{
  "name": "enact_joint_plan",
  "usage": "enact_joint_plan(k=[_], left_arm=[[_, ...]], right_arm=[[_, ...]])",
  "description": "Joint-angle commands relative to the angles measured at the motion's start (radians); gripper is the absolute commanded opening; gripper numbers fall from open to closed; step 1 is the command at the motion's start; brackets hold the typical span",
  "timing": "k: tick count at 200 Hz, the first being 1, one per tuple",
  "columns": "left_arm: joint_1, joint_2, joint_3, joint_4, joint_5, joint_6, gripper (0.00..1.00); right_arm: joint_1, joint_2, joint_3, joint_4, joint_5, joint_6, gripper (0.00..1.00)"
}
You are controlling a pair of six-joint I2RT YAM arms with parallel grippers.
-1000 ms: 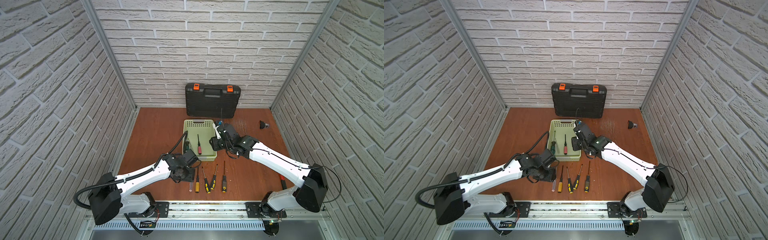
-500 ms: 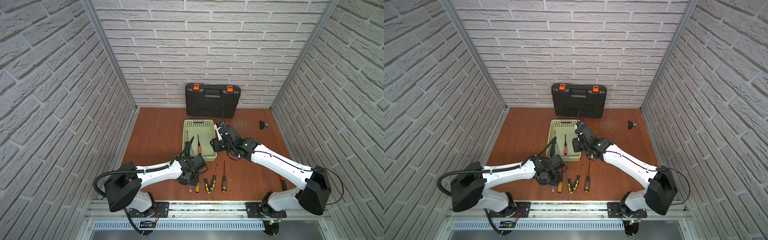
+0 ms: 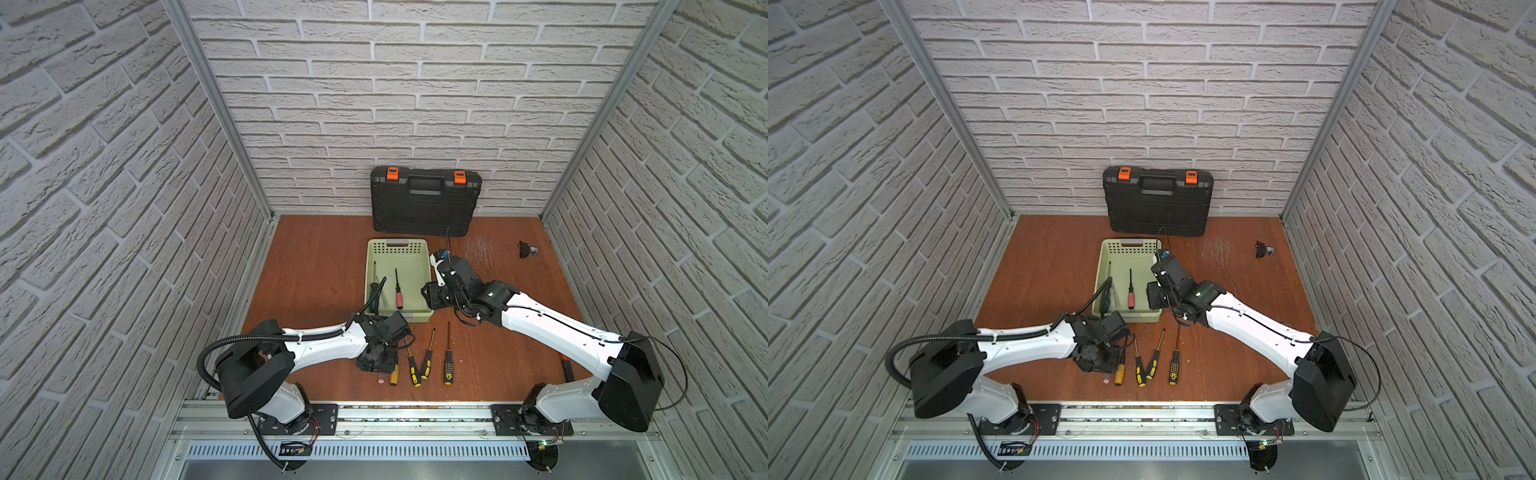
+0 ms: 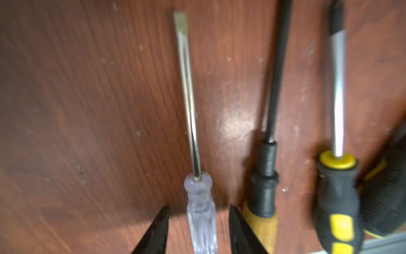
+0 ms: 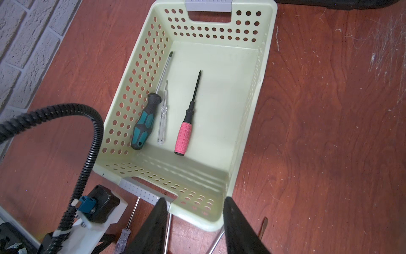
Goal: Put the screwdriver in the bin
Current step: Pick up the screwdriver from the bottom-center of the table.
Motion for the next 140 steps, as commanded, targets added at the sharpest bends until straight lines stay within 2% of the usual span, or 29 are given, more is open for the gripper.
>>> enact_joint_plan(k=[1, 49, 110, 140], left_arm=[[0.006, 0.027, -0.033, 0.028, 0.011, -0.015, 0.45], [0.004, 0.029, -0.055, 0.046, 0.02, -0.03, 0.36], [0.004, -0.02, -0.055, 0.001, 0.005, -0.027, 0.04], [0.005, -0.105, -0.036, -0.089, 0.002, -0.013, 0.0]], right_arm=[[-0.003, -0.016, 0.005, 0.042, -0.007, 0.011, 0.44], [-0.003, -0.004, 0.007, 0.047, -0.013, 0.016, 0.44], [-0.002, 0.021, 0.023, 0.055, -0.027, 0.017, 0.43], [-0.003, 0.033, 0.022, 0.066, -0.009, 0.013, 0.43]])
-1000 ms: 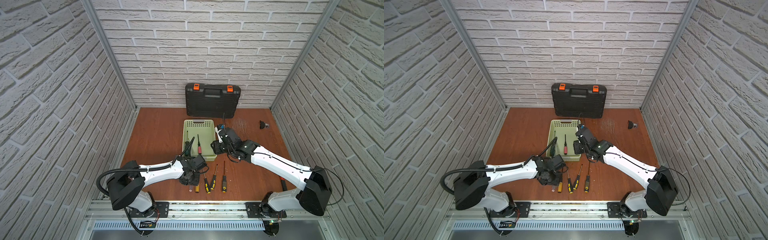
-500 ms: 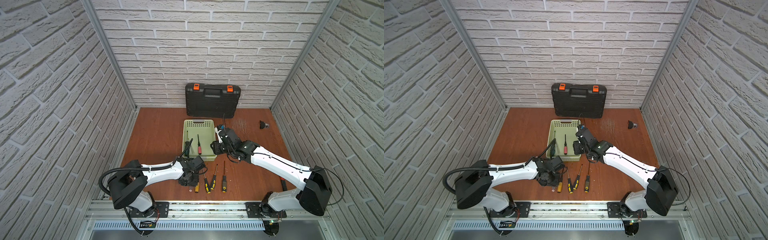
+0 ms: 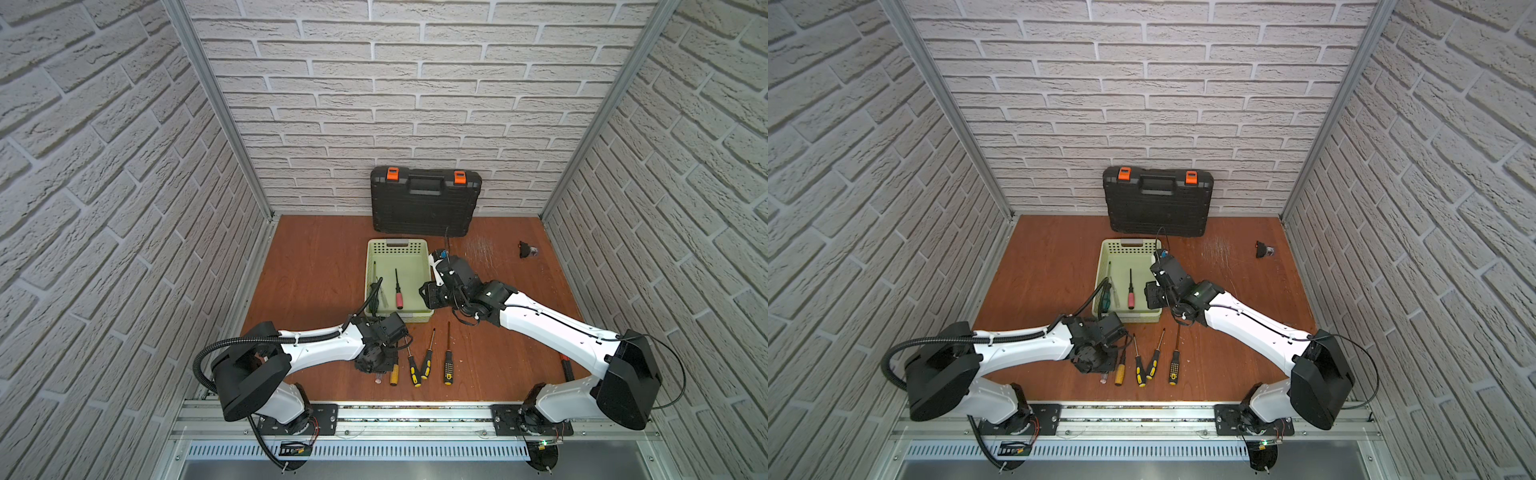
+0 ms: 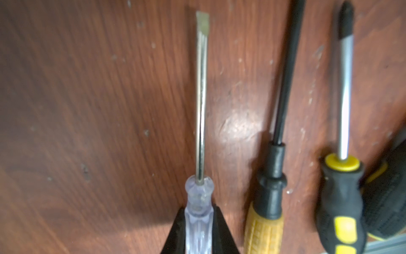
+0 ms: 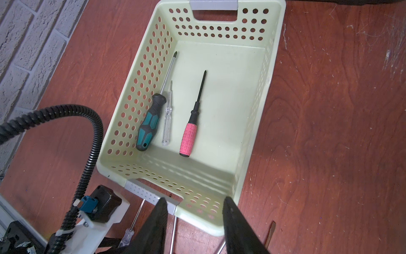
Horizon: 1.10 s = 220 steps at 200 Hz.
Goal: Put the screwdriver in the bin
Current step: Pick up the screwdriver from the bottom-center of the table, then place the screwdriver in the bin.
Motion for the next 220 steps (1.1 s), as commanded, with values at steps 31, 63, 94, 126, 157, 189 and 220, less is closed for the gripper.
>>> enact_joint_plan(k=[31, 63, 94, 126, 157, 189, 220], left_arm=[[0.01, -0.179, 0.015, -0.179, 0.02, 0.035, 0.0], [0.025, -0.276, 0.055, -0.274, 0.069, 0.094, 0.0], [0.059, -0.344, 0.116, -0.35, 0.118, 0.127, 0.0], [0.158, -0.341, 0.252, -0.407, 0.143, 0.18, 0.0], [0.292, -0.232, 0.391, -0.347, 0.231, 0.282, 0.0], [0.395, -0.057, 0.542, -0.281, 0.25, 0.367, 0.0], [0.444, 0.139, 0.68, -0.222, 0.24, 0.444, 0.0]], right_arm=[[-0.003, 0.053, 0.065, 0.018, 0.029, -0.009, 0.43], [-0.004, 0.064, 0.1, -0.003, 0.056, -0.02, 0.43], [-0.003, 0.082, 0.13, -0.018, 0.064, -0.035, 0.42], [-0.01, 0.097, 0.135, -0.023, 0.063, -0.034, 0.42], [-0.015, 0.091, 0.148, -0.034, 0.048, -0.032, 0.42], [-0.014, 0.053, 0.143, -0.057, 0.031, -0.022, 0.42], [-0.015, 0.02, 0.122, -0.08, 0.03, -0.016, 0.42]])
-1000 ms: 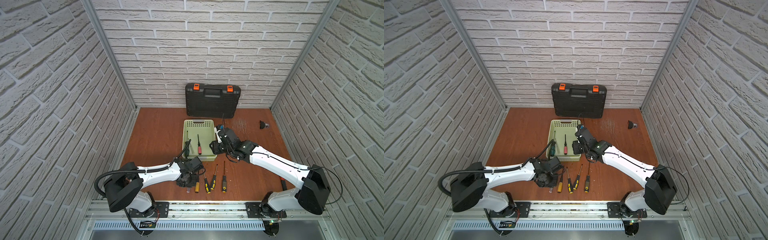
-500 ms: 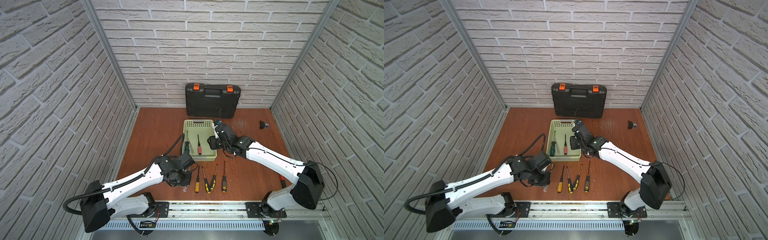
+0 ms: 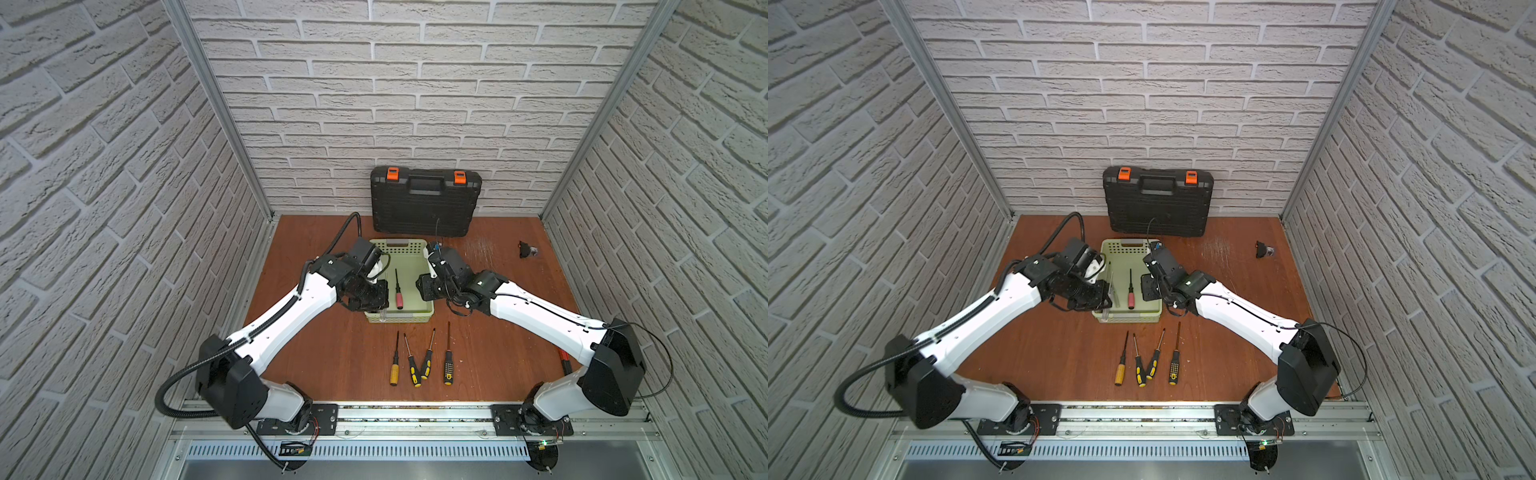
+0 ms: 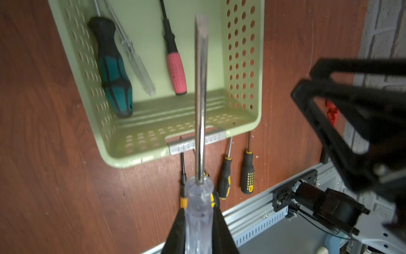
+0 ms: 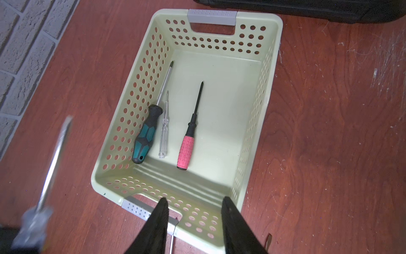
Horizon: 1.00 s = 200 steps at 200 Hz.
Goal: Put the screwdriver in the bin
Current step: Place the screwdriver in the bin.
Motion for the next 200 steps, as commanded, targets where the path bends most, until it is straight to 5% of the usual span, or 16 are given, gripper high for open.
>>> enact_joint_plan(k=[1, 73, 101, 200], left_arm=[[0.029, 0.113, 0.088, 0.066, 0.005, 0.1, 0.0], [0.044, 0.386, 0.176, 0.188, -0.059, 0.049, 0.0], [0.043, 0.41, 0.152, 0.195, -0.128, 0.031, 0.0], [0.035, 0.496, 0.12, 0.265, -0.105, 0.014, 0.0]], right_arm=[[-0.005, -0.06, -0.003, -0.02, -0.001, 0.005, 0.42], [-0.005, -0.089, 0.008, -0.033, 0.008, -0.006, 0.42], [-0.004, -0.084, 0.0, -0.036, 0.0, -0.004, 0.42], [-0.008, -0.054, 0.025, -0.049, 0.018, -0.028, 0.42]])
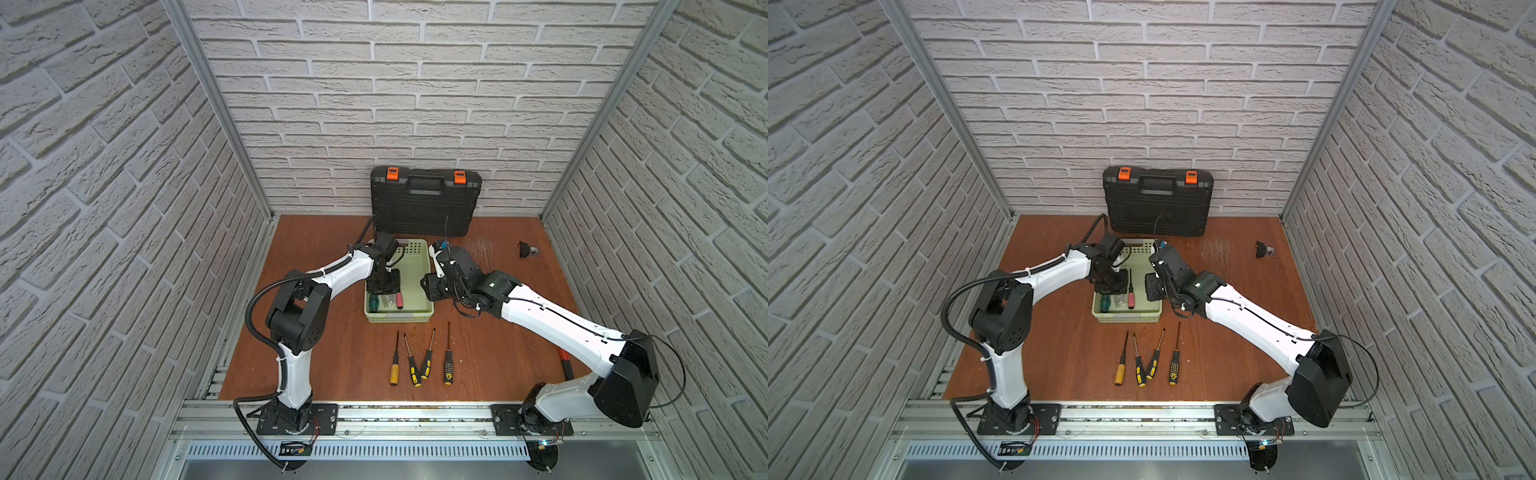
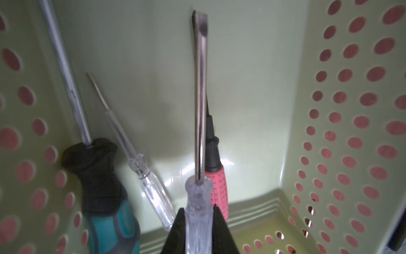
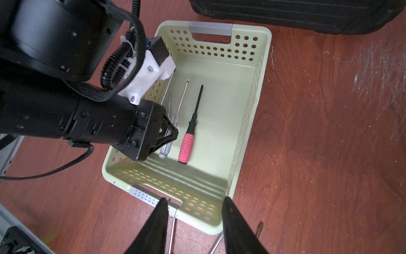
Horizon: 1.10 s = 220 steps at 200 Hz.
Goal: Put the screwdriver in the bin
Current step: Place the screwdriver in the bin.
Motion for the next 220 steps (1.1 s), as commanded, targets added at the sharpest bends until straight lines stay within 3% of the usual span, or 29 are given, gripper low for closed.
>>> enact_joint_plan(k=[1, 45, 80, 106, 141, 157, 185, 220], left_arm=[[-0.005, 0.029, 0.011, 0.032, -0.012, -0.002, 0.0], [-0.008, 0.057, 0.013, 0.035, -0.016, 0.0, 0.0], [-0.013, 0.057, 0.008, 0.041, -0.021, -0.004, 0.21], [-0.017, 0.044, 0.008, 0.046, -0.029, -0.007, 0.22], [-0.017, 0.023, 0.013, 0.024, -0.049, -0.008, 0.33], [-0.017, -0.003, 0.0, 0.028, -0.05, -0.007, 0.38], [-0.017, -0.091, -0.026, 0.039, -0.068, -0.007, 0.39], [-0.014, -0.258, -0.149, 0.183, -0.083, -0.005, 0.42]], right_arm=[[-0.006, 0.009, 0.025, 0.001, 0.013, -0.014, 0.42], [-0.006, 0.005, 0.014, -0.001, 0.021, -0.014, 0.42], [-0.008, 0.0, 0.016, -0.007, 0.028, -0.022, 0.43], [-0.009, 0.0, 0.013, -0.004, 0.028, -0.02, 0.43], [-0.008, 0.011, 0.018, 0.003, 0.014, -0.016, 0.43], [-0.009, 0.014, 0.027, 0.001, 0.015, -0.017, 0.42], [-0.009, 0.009, 0.032, -0.004, 0.016, -0.018, 0.42], [-0.008, 0.0, 0.041, -0.047, 0.029, -0.019, 0.42]])
